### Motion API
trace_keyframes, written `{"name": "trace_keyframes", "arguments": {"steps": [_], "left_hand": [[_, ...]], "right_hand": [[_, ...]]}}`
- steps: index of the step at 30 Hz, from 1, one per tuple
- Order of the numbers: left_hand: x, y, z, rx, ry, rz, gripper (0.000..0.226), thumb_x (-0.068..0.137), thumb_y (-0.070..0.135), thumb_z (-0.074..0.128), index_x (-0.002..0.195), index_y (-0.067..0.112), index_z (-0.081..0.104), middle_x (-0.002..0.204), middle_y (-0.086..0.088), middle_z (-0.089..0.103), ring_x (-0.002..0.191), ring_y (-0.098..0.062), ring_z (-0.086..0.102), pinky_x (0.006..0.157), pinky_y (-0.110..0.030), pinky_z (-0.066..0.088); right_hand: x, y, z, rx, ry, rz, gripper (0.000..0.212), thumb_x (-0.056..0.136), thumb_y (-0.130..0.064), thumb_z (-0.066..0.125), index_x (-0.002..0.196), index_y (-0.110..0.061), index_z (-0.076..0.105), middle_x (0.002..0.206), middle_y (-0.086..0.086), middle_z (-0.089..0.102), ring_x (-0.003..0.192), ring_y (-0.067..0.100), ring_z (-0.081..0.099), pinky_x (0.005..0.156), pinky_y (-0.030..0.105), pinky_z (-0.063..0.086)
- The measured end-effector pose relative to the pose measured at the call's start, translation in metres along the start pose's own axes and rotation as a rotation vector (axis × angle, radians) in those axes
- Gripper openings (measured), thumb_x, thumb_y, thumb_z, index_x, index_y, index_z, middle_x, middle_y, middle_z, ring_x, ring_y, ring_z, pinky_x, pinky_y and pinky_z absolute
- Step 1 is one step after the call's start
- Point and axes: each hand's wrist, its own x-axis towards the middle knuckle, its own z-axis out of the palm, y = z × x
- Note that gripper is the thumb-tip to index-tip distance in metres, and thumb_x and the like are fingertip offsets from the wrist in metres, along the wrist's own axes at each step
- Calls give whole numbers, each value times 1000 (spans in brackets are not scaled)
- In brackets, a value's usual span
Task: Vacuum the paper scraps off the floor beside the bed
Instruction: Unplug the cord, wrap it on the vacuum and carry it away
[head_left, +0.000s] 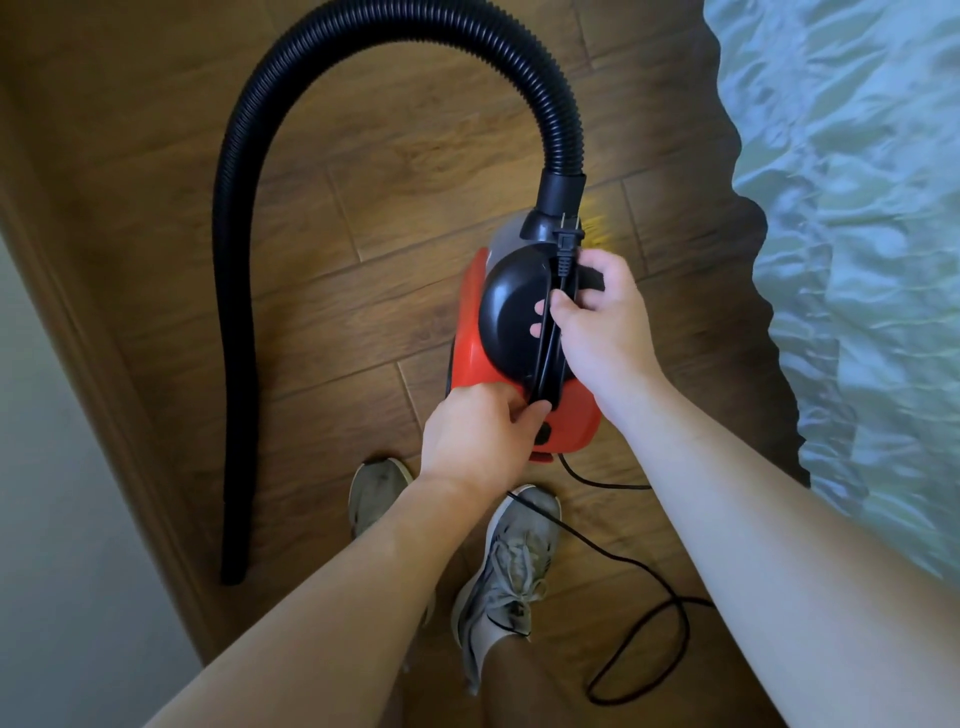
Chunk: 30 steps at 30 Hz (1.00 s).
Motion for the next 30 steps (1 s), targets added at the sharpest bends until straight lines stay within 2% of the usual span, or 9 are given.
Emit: {"name": "trace_keyframes", "arguments": {"steps": [3, 7, 11, 13, 15, 17, 22, 30], "left_hand": [[0, 2, -3, 4, -10, 10, 30, 97, 45, 61, 83, 21, 74, 68, 8, 66, 69, -14, 65, 67, -31, 55], [1, 4, -6, 14, -14, 0, 29, 95, 46, 62, 85, 21, 74, 73, 6, 69, 73, -15, 66, 71, -36, 58], [3, 9, -13, 27, -13, -12, 28, 94, 50, 63, 100, 25, 73, 86, 10, 69, 84, -13, 66, 77, -34, 58], [6, 13, -18, 36, -1, -3, 27, 93, 50, 64, 104, 27, 71, 87, 11, 68, 84, -13, 66, 75, -33, 57], [9, 18, -23, 51, 15, 4, 24, 92, 47, 64, 106, 29, 70, 84, 11, 68, 83, -14, 65, 71, -31, 55], [13, 25, -30, 54, 44, 21, 22, 91, 41, 64, 109, 30, 69, 90, 11, 70, 88, -14, 66, 74, -32, 55], [31, 40, -51, 43, 133, 111, 38, 91, 31, 67, 128, 25, 62, 121, 6, 66, 109, -15, 62, 90, -34, 54], [89, 55, -95, 173, 146, 272, 58, 92, 22, 67, 146, 20, 46, 142, 1, 52, 133, -19, 47, 103, -31, 41]], "right_hand": [[0, 0, 1, 4, 32, 30, 26, 99, -13, 58, 122, -22, 49, 94, 3, 75, 75, 15, 76, 82, 41, 61], [1, -2, 1, -55, 1, 40, 13, 101, -15, 54, 113, -15, 60, 90, 3, 75, 77, 17, 76, 83, 45, 61], [1, -3, 1, -116, -27, 55, 16, 103, -17, 50, 108, -9, 63, 88, 3, 75, 75, 16, 75, 81, 43, 61], [2, -4, 0, -139, -21, 56, 16, 102, -17, 50, 103, -8, 64, 86, 2, 75, 74, 16, 75, 79, 43, 61], [4, -6, -1, -157, -20, 64, 16, 101, -16, 51, 97, -8, 64, 84, 3, 75, 73, 17, 75, 79, 43, 61], [6, -8, -2, -183, -26, 77, 15, 100, -17, 53, 93, -10, 65, 82, 2, 75, 74, 18, 74, 80, 43, 60], [9, -13, -5, -275, -50, 94, 16, 97, -24, 57, 91, -12, 66, 85, 8, 71, 81, 26, 67, 77, 43, 57], [11, -18, -7, -86, -110, 201, 14, 100, -13, 55, 98, -13, 69, 86, 10, 75, 77, 26, 75, 79, 47, 62]]}}
